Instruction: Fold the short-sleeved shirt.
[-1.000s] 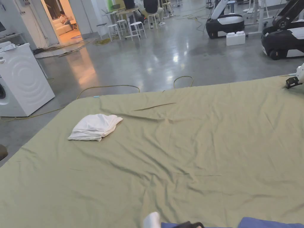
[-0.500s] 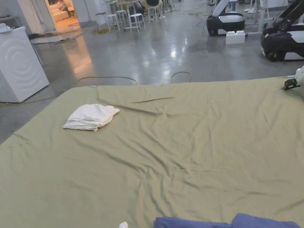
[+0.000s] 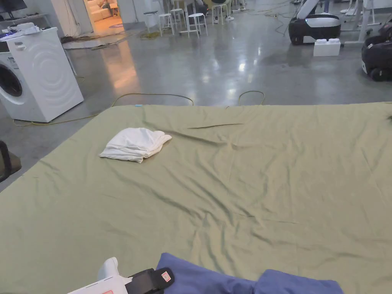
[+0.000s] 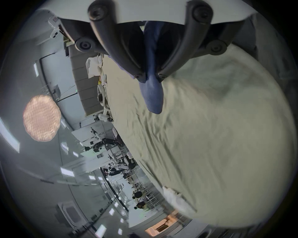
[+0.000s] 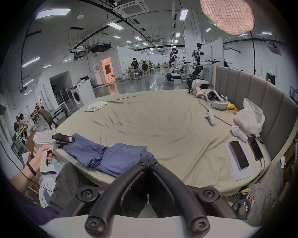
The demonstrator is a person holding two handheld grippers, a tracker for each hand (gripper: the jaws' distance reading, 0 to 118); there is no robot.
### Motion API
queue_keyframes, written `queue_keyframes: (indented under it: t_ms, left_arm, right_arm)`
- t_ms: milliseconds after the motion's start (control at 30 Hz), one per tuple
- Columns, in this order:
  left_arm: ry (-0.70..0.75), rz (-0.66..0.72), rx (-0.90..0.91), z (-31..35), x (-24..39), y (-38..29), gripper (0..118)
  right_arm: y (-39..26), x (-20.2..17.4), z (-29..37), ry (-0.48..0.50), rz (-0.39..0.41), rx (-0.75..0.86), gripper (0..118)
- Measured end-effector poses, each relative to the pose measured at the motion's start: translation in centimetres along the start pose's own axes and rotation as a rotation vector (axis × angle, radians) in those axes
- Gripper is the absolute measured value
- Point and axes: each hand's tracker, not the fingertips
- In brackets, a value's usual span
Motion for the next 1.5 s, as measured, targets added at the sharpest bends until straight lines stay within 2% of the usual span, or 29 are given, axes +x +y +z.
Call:
queue_keyframes:
  t_ms: [133,267,467,500,533,567,600,667,733,833,867,900,933,1033,1200,1233,1267,1333,1367,1467,1500]
  left_arm:
    - [-0.175,-0.048,-0.048,-1.5,5.5,-2.4,11]
    - [-0.270,-0.090,-0.231,-8.5,11.0,-7.0,11]
    - [-0.262,-0.128,-0.415,-17.6,16.3,-12.7,12]
    - [-0.223,-0.150,-0.437,-18.7,16.9,-13.4,18]
    - [-0.178,-0.191,-0.452,-19.6,17.3,-13.9,36]
    - [-0.152,-0.235,-0.468,-20.4,17.8,-14.4,70]
    - [-0.145,-0.255,-0.482,-20.6,18.1,-14.7,88]
    - [-0.169,-0.250,-0.489,-20.5,18.5,-14.6,90]
    - [-0.202,-0.224,-0.470,-19.8,18.3,-14.0,88]
    - [-0.158,-0.186,-0.453,-19.8,17.3,-13.7,82]
    - [-0.141,-0.196,-0.468,-20.2,17.0,-14.1,57]
    - [-0.103,-0.225,-0.501,-21.0,16.8,-14.9,24]
    - [-0.073,-0.258,-0.527,-21.8,16.7,-15.8,2]
    - [-0.062,-0.305,-0.608,-24.6,16.1,-18.6,1]
    - [-0.039,-0.383,-0.578,-23.7,18.4,-18.0,1]
    - [-0.049,-0.410,-0.554,-22.6,19.0,-17.3,6]
    - [-0.077,-0.439,-0.517,-21.0,19.5,-16.5,23]
    - [-0.154,-0.465,-0.444,-17.6,20.0,-14.7,69]
    - [-0.160,-0.464,-0.411,-16.0,19.9,-13.9,85]
    - [-0.134,-0.412,-0.290,-11.3,18.1,-12.0,87]
    - [-0.108,-0.388,-0.264,-10.2,17.1,-11.6,87]
  right_arm:
    - [-0.3,0.1,-0.5,0.017,-0.012,-0.005,0]
    - [-0.9,0.5,0.5,-0.005,-0.033,0.008,0]
    - [-2.8,2.7,3.5,-0.134,-0.055,-0.005,0]
    - [-3.2,3.2,3.9,-0.162,-0.075,-0.009,0]
    - [-3.6,3.8,4.2,-0.176,-0.100,-0.015,0]
    - [-4.0,4.5,4.5,-0.186,-0.132,-0.016,0]
    - [-4.4,5.1,4.8,-0.198,-0.161,-0.014,0]
    - [-4.9,6.2,5.2,-0.216,-0.216,-0.010,0]
    - [-4.7,6.7,5.5,-0.232,-0.247,-0.001,0]
    - [-5.0,7.9,5.2,-0.235,-0.294,-0.001,0]
    - [-5.0,8.3,5.0,-0.233,-0.307,-0.001,0]
    - [-5.0,8.5,4.8,-0.231,-0.318,0.000,0]
    - [-4.9,8.7,4.6,-0.230,-0.327,-0.002,0]
    - [-4.4,8.4,4.3,-0.224,-0.326,-0.004,0]
    - [-4.5,6.5,2.2,-0.181,-0.241,-0.092,0]
    - [-4.9,6.0,1.4,-0.162,-0.224,-0.117,0]
    - [-4.9,5.5,0.3,-0.130,-0.203,-0.145,0]
    - [-4.7,4.2,-2.4,-0.027,-0.148,-0.173,0]
    - [-4.4,3.4,-4.0,0.025,-0.117,-0.192,0]
    - [-2.6,0.8,-9.9,0.116,0.048,-0.213,0]
    - [-2.1,0.2,-12.4,0.136,0.057,-0.249,0]
